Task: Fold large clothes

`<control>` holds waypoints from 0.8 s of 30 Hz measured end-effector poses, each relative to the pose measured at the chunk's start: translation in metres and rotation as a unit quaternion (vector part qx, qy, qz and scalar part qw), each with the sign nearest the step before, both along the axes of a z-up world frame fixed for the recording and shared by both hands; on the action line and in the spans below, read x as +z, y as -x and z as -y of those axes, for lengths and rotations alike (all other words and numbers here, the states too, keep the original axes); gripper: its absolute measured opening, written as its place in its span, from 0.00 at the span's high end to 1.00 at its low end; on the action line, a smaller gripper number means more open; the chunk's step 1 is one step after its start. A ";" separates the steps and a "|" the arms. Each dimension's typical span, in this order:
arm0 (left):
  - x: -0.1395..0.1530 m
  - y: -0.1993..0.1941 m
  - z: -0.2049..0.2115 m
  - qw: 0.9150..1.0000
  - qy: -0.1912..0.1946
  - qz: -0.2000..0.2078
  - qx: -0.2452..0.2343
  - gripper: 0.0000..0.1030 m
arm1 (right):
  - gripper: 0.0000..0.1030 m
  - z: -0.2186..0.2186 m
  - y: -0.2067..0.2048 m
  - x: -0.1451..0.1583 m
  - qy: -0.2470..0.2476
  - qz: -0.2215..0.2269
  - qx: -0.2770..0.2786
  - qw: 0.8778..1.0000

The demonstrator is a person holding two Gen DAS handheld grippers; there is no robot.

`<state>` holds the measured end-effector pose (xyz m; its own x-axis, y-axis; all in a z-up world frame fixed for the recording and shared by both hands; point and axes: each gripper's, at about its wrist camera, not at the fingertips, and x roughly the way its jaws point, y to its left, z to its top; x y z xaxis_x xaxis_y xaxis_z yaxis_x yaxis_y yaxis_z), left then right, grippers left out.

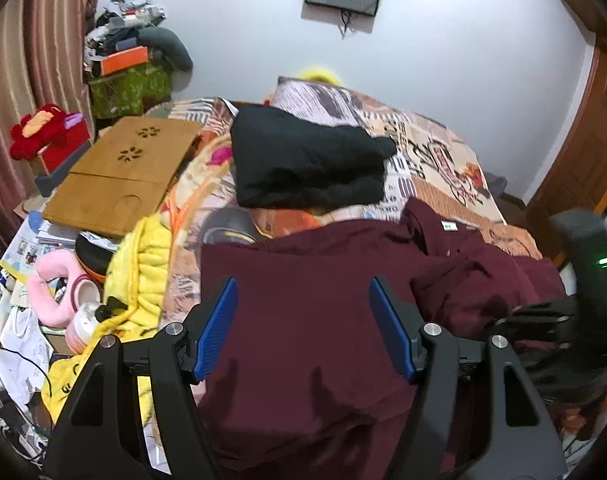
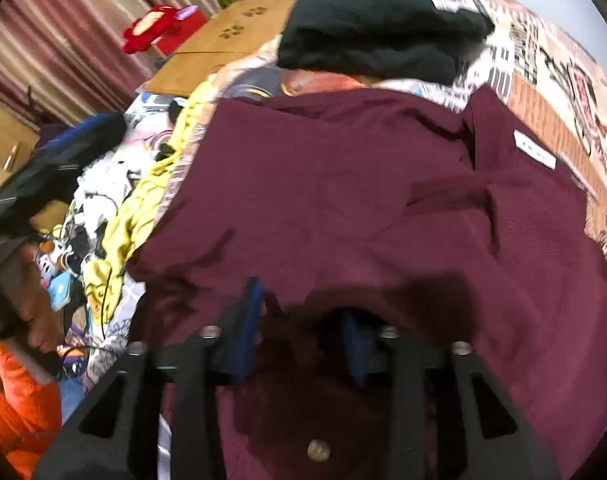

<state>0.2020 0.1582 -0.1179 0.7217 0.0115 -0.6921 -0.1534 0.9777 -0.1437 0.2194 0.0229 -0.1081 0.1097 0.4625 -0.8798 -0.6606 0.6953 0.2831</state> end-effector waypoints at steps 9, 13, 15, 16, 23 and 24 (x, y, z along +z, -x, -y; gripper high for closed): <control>0.001 -0.017 0.045 0.997 -0.048 -0.008 -0.060 0.35 | 0.47 0.083 0.004 0.048 -0.058 0.066 -0.077 0.993; -0.002 -0.028 0.077 0.991 -0.080 -0.017 -0.103 0.35 | 0.39 0.145 -0.001 0.057 -0.065 0.101 -0.163 0.979; -0.006 -0.031 0.093 0.987 -0.101 -0.027 -0.121 0.35 | 0.39 0.170 -0.002 0.055 -0.062 0.109 -0.203 0.971; -0.010 -0.032 0.102 0.984 -0.114 -0.033 -0.133 0.35 | 0.39 0.184 -0.003 0.053 -0.059 0.112 -0.223 0.967; -0.035 -0.025 0.146 0.962 -0.201 -0.052 -0.180 0.35 | 0.38 0.238 -0.001 0.017 -0.003 0.108 -0.324 0.940; -0.038 -0.024 0.152 0.957 -0.220 -0.053 -0.179 0.35 | 0.38 0.244 0.000 0.008 0.003 0.100 -0.334 0.937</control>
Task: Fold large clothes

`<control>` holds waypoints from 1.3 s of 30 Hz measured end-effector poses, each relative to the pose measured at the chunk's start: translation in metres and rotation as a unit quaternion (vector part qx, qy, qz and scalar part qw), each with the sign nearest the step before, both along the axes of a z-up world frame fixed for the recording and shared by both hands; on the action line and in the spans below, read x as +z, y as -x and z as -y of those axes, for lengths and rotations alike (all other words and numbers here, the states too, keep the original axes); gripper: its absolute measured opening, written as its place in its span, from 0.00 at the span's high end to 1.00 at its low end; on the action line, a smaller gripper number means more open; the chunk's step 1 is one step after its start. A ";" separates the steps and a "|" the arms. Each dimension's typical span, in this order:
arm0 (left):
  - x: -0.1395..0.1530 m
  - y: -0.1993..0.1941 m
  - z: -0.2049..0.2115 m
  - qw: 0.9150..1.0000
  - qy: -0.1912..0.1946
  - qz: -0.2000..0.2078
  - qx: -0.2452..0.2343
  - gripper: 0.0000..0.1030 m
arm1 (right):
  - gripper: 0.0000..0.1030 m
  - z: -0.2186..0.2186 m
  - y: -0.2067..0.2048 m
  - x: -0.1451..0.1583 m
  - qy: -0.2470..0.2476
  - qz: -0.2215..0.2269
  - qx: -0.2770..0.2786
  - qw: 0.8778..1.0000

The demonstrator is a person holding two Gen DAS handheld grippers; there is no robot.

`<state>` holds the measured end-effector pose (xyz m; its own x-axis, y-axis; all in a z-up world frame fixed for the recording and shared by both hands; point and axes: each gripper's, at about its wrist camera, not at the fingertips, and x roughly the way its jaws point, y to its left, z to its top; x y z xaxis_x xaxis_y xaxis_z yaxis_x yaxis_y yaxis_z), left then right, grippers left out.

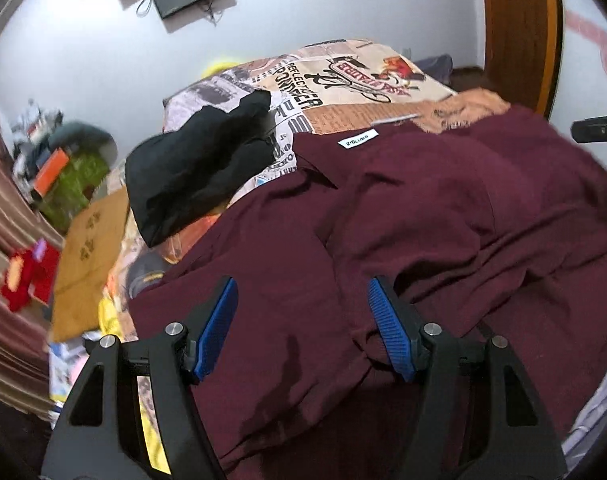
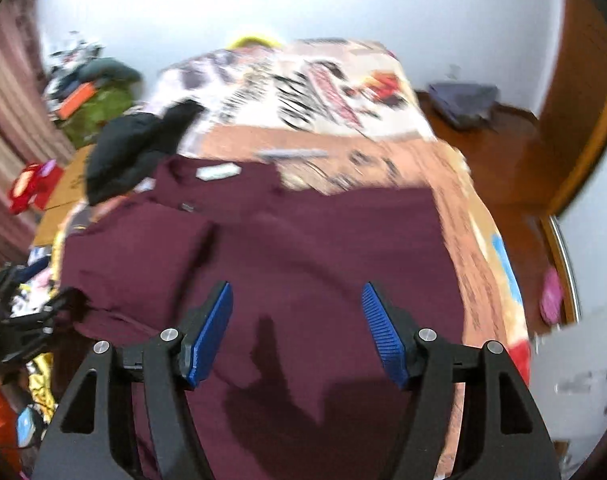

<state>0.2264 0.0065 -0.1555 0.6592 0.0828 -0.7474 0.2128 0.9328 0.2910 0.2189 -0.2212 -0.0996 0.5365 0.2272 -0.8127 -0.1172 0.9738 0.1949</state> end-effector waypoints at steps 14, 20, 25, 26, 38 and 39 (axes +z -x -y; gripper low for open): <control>0.006 0.007 0.028 0.999 -0.018 -0.013 -0.042 0.31 | 0.26 0.038 0.024 -0.055 -0.058 -0.034 -0.074 0.995; -0.016 -0.016 0.060 0.991 -0.110 0.037 -0.064 0.31 | 0.26 0.039 0.026 -0.059 -0.049 -0.030 -0.075 0.996; -0.027 -0.035 0.079 0.989 -0.108 0.025 -0.094 0.32 | 0.26 0.041 0.026 -0.060 -0.052 -0.031 -0.077 0.995; -0.025 -0.042 0.079 0.991 -0.090 0.019 -0.093 0.33 | 0.26 0.040 0.027 -0.060 -0.050 -0.030 -0.077 0.995; 0.037 -0.076 -0.022 0.982 0.173 0.024 0.069 0.88 | 0.25 0.037 0.025 -0.057 -0.030 -0.037 -0.065 0.997; 0.038 -0.073 -0.036 0.979 0.184 0.025 0.084 0.89 | 0.25 0.037 0.026 -0.057 -0.029 -0.036 -0.065 0.997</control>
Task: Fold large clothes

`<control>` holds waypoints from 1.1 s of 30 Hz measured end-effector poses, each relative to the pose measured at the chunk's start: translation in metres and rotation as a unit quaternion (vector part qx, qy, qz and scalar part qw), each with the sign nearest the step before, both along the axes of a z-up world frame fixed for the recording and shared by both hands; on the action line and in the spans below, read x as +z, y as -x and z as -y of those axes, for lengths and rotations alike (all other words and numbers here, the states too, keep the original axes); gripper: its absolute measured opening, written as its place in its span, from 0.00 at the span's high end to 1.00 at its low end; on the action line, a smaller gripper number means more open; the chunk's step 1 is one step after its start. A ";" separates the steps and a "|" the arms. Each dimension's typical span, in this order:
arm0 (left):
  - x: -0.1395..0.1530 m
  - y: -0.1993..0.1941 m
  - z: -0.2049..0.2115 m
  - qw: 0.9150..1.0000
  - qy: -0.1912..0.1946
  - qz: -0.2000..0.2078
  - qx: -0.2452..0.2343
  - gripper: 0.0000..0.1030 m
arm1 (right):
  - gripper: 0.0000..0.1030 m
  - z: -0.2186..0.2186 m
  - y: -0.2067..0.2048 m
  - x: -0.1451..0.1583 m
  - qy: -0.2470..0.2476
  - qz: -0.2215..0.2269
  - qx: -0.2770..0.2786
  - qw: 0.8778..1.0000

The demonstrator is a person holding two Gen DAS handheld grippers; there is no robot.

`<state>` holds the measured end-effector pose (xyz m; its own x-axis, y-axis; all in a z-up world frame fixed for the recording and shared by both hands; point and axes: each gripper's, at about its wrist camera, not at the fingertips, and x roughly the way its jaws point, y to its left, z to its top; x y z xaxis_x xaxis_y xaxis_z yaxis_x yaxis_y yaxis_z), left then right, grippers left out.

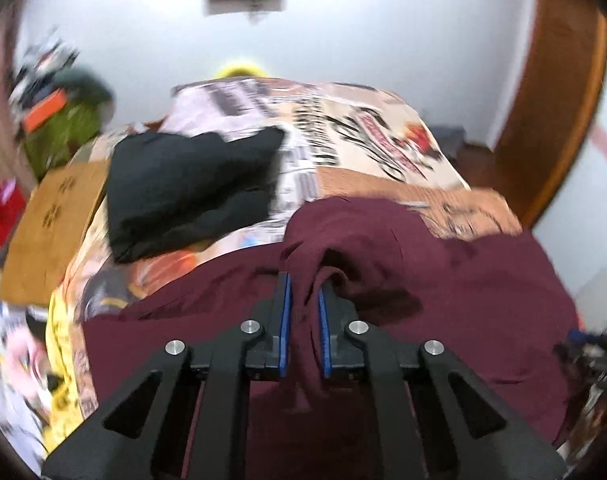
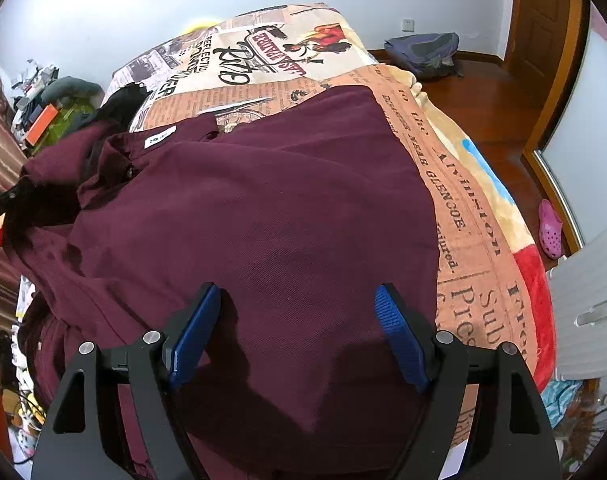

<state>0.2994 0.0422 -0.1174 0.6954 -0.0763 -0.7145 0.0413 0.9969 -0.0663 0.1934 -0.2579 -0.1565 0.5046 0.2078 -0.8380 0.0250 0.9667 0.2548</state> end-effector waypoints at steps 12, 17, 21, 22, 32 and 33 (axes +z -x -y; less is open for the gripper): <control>-0.055 0.043 -0.088 0.986 0.102 -0.112 0.072 0.88 | 0.25 0.000 0.000 0.000 0.000 0.000 -0.003 1.000; -0.078 0.058 -0.111 0.969 0.167 -0.155 0.095 0.88 | 0.25 0.000 0.000 0.001 0.001 -0.002 -0.005 1.000; -0.076 0.070 -0.133 0.961 0.191 -0.151 0.128 0.70 | 0.25 -0.001 0.001 0.007 0.013 0.000 -0.002 1.000; -0.076 0.072 -0.139 0.960 0.196 -0.149 0.137 0.59 | 0.25 -0.002 0.000 0.010 0.016 0.003 -0.001 1.000; -0.109 0.086 -0.166 0.928 0.270 -0.179 0.182 0.52 | 0.25 -0.010 -0.005 0.045 0.023 0.063 -0.005 0.998; -0.114 0.086 -0.166 0.924 0.278 -0.181 0.190 0.52 | 0.25 -0.010 -0.006 0.045 0.022 0.063 -0.005 0.998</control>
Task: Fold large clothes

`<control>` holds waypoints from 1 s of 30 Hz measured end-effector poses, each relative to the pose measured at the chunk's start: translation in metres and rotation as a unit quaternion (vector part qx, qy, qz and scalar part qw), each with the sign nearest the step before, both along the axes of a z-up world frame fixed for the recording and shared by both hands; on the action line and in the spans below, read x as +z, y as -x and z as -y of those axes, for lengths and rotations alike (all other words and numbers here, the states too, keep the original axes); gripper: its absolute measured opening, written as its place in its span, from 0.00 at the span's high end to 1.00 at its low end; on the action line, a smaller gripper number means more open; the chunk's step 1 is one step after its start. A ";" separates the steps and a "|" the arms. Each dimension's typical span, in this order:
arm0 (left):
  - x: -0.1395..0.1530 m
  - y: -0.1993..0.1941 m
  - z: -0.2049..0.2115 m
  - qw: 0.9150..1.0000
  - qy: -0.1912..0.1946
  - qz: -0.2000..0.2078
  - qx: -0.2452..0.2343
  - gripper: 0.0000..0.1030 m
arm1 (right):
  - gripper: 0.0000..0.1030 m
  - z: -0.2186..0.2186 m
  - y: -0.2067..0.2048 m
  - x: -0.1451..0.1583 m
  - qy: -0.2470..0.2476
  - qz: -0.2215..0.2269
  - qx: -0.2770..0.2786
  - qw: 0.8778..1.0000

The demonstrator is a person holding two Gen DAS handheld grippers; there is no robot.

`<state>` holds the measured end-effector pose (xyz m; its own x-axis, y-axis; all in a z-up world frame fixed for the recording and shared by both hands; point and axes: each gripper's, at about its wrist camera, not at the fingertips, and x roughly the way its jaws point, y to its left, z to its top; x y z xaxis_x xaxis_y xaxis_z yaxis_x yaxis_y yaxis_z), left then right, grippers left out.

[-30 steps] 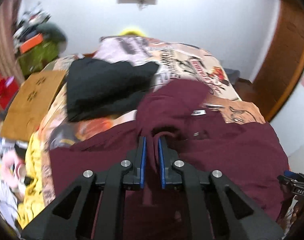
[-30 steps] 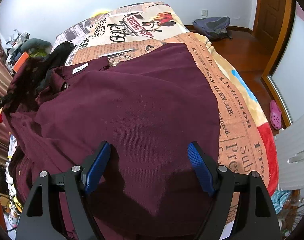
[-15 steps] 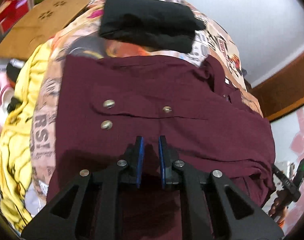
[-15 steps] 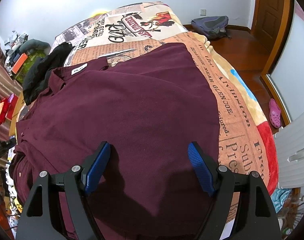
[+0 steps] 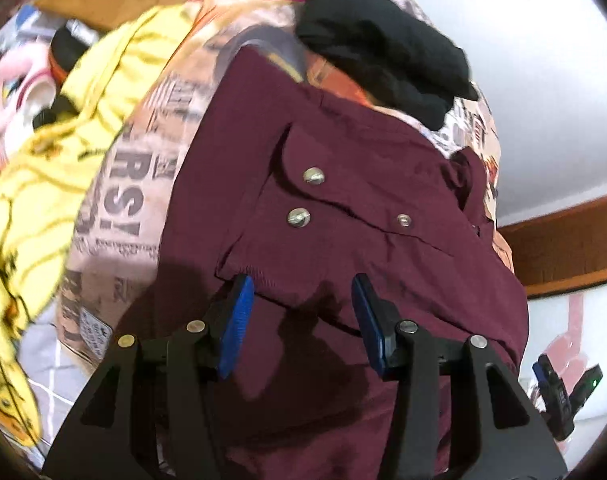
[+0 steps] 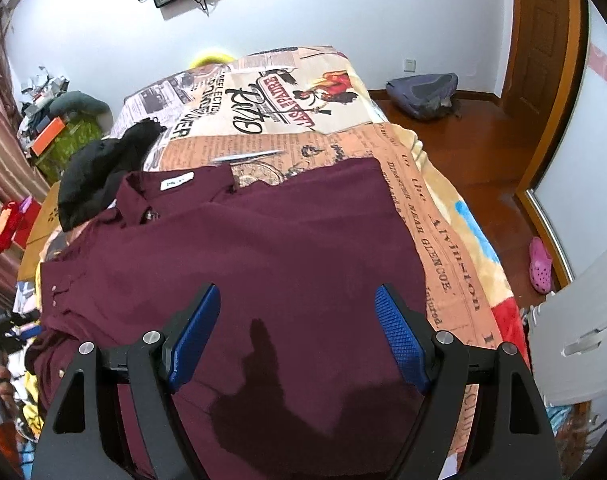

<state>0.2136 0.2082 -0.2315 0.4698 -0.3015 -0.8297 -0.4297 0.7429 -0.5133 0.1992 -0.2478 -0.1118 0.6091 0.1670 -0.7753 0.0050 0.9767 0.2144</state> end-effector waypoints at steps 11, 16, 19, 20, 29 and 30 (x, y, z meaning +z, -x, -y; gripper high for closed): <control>-0.021 -0.019 0.006 0.999 0.043 -0.016 0.020 0.38 | 0.25 0.000 0.003 -0.013 -0.014 -0.023 -0.001 1.000; -0.025 -0.007 0.010 0.998 0.067 -0.018 0.007 0.38 | 0.25 0.003 0.004 -0.014 -0.016 -0.026 -0.005 1.000; -0.024 0.003 0.004 0.995 0.100 -0.014 0.020 0.38 | 0.25 0.001 0.002 -0.016 -0.019 -0.031 -0.002 0.999; -0.026 0.005 0.003 0.993 0.113 -0.015 0.026 0.38 | 0.25 0.000 0.002 -0.017 -0.019 -0.032 -0.001 0.999; -0.029 -0.035 0.009 0.998 0.054 -0.027 0.023 0.38 | 0.25 -0.016 0.001 -0.016 -0.018 -0.026 0.022 0.999; -0.026 -0.043 0.013 0.999 0.028 -0.025 0.015 0.38 | 0.25 -0.017 0.000 -0.016 -0.015 -0.025 0.023 0.999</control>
<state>0.2569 0.1951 -0.2574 0.4369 -0.3346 -0.8349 -0.4776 0.7002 -0.5306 0.1991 -0.2307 -0.1275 0.5601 0.2186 -0.7991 -0.0289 0.9691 0.2448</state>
